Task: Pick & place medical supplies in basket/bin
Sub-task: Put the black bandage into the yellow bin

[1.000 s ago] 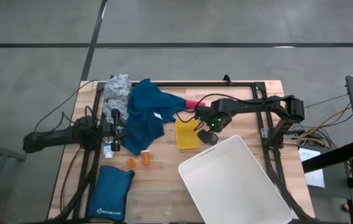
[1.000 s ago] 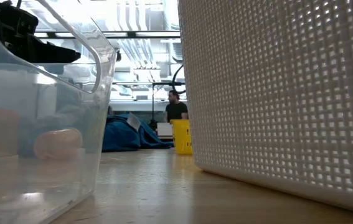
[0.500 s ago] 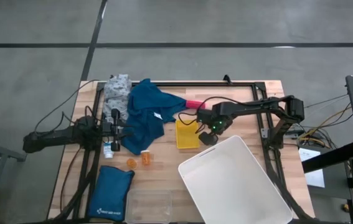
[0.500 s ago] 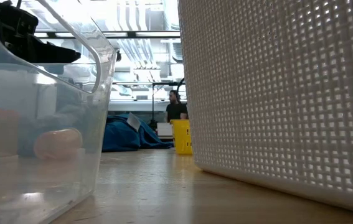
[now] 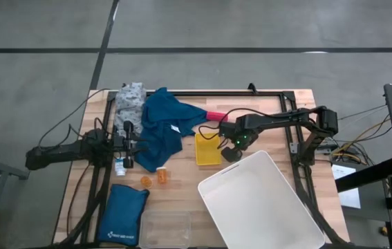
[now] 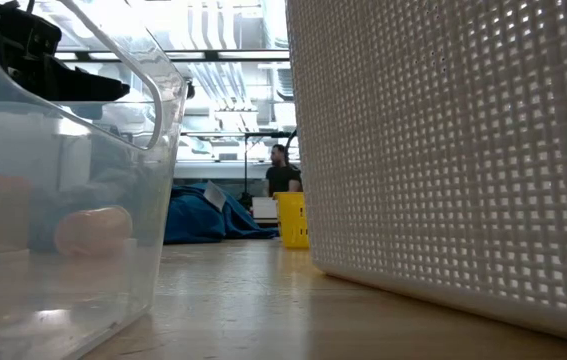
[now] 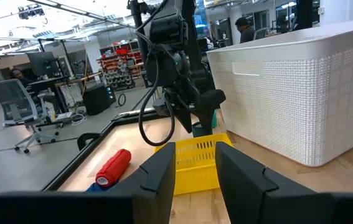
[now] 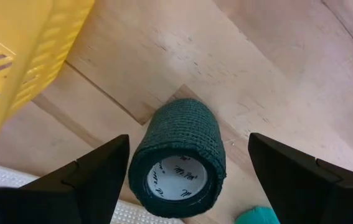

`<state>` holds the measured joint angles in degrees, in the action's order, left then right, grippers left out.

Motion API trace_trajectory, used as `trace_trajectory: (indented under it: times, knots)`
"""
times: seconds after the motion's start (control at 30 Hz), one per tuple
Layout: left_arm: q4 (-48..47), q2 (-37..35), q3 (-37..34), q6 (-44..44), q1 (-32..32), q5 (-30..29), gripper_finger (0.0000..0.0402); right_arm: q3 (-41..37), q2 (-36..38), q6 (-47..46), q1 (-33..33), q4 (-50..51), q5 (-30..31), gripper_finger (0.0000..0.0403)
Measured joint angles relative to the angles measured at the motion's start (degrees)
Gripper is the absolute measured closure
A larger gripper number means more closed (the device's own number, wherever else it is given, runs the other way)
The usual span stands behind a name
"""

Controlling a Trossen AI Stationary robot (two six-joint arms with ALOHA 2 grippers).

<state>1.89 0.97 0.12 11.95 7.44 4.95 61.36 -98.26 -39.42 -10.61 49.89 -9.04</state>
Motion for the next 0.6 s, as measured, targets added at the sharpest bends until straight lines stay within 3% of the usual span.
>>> trace_trajectory:
  times: [0.6]
  knots:
    - [0.0,0.0,0.0,0.0,0.0,0.0,0.0284,0.0,0.0,0.0,0.0,-1.4,0.1,0.0204]
